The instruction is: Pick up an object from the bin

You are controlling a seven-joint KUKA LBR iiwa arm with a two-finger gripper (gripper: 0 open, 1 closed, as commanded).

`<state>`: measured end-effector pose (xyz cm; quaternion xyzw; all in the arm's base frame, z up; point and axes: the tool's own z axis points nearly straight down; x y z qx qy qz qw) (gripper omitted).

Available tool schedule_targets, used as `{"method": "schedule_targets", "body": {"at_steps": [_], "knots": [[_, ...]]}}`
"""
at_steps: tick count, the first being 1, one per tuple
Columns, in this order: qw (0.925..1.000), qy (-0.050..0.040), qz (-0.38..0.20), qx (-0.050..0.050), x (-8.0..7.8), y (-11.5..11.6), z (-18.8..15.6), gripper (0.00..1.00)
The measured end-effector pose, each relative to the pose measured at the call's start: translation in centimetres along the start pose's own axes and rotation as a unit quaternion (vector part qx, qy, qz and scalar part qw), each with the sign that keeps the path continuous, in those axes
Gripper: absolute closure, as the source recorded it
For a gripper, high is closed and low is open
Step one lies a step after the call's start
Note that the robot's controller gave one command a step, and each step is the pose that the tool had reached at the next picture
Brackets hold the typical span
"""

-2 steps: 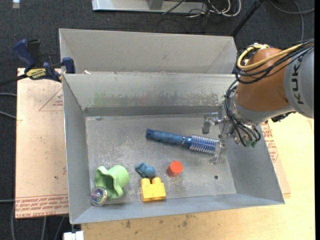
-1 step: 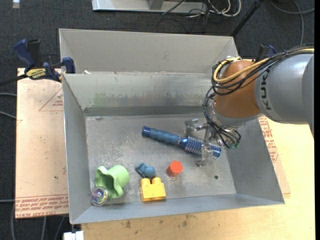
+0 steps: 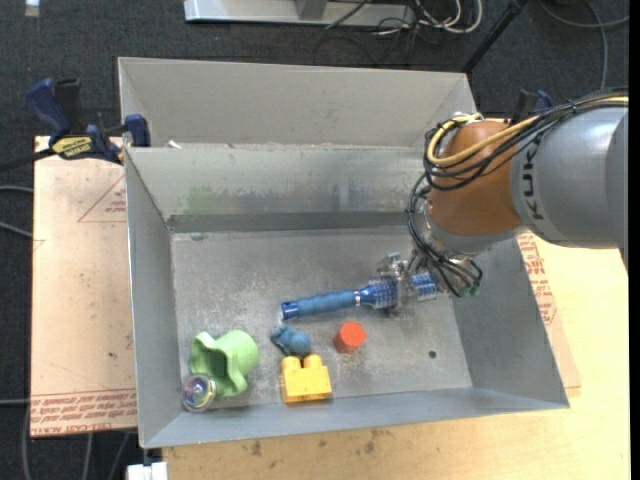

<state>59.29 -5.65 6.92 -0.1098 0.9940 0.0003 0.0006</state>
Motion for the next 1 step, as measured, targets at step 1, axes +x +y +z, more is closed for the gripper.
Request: {"method": "schedule_targets", "body": {"at_steps": [1], "knots": [[1.0,-0.0039,-0.006,0.002,0.49,-0.24,-15.04,1.0]]}}
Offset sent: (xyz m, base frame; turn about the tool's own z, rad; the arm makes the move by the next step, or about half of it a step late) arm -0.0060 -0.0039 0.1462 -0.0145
